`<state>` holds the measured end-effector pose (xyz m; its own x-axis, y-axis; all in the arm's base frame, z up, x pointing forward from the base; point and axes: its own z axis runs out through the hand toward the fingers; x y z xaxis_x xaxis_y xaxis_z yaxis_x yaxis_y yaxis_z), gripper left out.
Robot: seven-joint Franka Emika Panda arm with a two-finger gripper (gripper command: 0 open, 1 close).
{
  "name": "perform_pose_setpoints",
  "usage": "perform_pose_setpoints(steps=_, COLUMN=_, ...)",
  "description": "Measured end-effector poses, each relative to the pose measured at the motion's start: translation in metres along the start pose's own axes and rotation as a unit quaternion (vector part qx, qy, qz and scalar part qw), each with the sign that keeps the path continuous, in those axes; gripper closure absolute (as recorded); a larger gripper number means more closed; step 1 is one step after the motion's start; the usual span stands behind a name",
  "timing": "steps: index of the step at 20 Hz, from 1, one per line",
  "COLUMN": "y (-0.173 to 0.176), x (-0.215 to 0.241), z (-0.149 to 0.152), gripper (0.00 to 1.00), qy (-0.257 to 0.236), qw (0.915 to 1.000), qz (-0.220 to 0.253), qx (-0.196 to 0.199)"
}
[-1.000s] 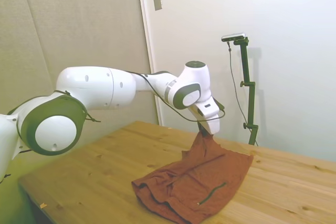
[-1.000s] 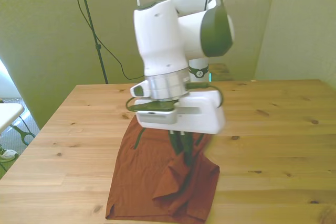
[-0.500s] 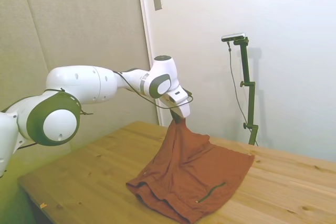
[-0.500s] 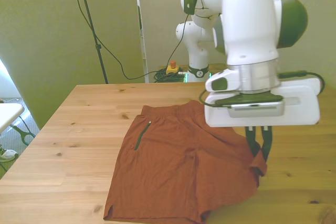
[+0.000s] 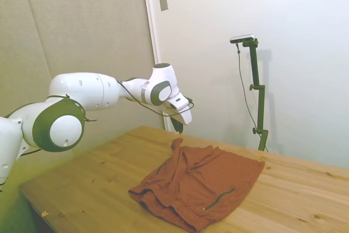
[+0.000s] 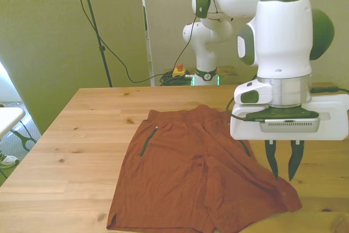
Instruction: Unfold the shorts
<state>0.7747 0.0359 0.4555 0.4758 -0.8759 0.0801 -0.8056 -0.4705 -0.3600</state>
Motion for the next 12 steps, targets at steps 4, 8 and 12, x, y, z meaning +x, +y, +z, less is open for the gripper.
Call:
perform_pose_setpoints(steps=4, y=0.011, x=-0.01, z=-0.01, gripper=0.0, qy=-0.002, qw=0.9998, qz=-0.01, qx=-0.015)
perform_pose_setpoints(steps=8, y=0.05, x=-0.01, z=-0.01, gripper=0.0, qy=0.032, qw=0.9964, qz=-0.022, qx=-0.076)
perform_pose_setpoints(steps=12, y=0.072, x=-0.042, z=-0.027, gripper=0.0, qy=0.027, qw=0.9941, qz=-0.054, qx=-0.09)
